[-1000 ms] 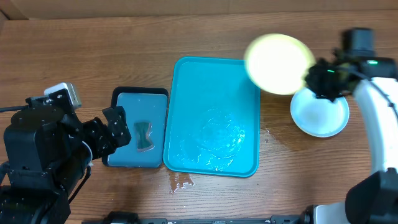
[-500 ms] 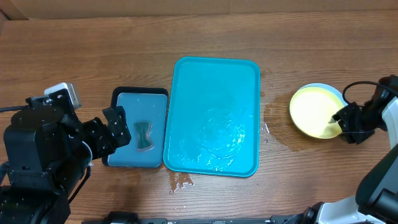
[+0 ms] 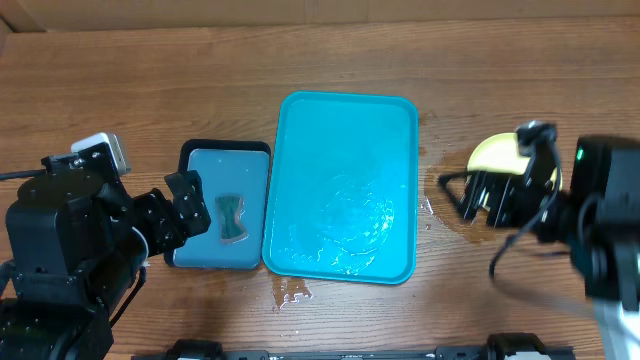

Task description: Clean dirty plates on tray and stack at the side

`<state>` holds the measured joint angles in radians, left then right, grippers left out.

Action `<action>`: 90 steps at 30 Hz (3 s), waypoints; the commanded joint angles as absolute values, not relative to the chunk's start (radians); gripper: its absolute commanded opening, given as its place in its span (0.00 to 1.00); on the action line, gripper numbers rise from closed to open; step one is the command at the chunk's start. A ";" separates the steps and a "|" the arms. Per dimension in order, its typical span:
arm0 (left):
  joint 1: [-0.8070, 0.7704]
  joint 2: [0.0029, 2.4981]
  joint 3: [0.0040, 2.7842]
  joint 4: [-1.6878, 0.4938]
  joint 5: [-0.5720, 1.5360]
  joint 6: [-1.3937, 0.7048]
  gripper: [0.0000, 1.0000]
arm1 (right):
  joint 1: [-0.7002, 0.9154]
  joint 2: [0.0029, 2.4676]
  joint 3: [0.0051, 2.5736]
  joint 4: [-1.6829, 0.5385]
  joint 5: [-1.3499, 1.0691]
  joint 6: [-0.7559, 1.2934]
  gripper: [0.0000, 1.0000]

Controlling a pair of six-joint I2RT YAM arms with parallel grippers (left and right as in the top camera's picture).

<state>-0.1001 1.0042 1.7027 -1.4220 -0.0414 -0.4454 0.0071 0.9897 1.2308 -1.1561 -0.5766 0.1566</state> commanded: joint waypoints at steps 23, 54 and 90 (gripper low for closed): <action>-0.098 1.006 1.718 -1.421 -0.054 -0.449 1.00 | 0.076 0.432 0.732 -0.584 -0.210 0.071 1.00; -0.098 1.006 1.718 -1.421 -0.054 -0.449 1.00 | -0.012 0.003 0.008 -0.057 -0.248 0.078 1.00; -0.064 0.434 0.791 -0.522 0.071 -0.104 1.00 | -0.012 0.003 0.008 -0.057 -0.247 0.078 0.99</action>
<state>-0.0750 0.5510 0.9646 -0.6029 0.0345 -0.1780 -0.0132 0.0120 0.0181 -0.0631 -0.2546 0.0788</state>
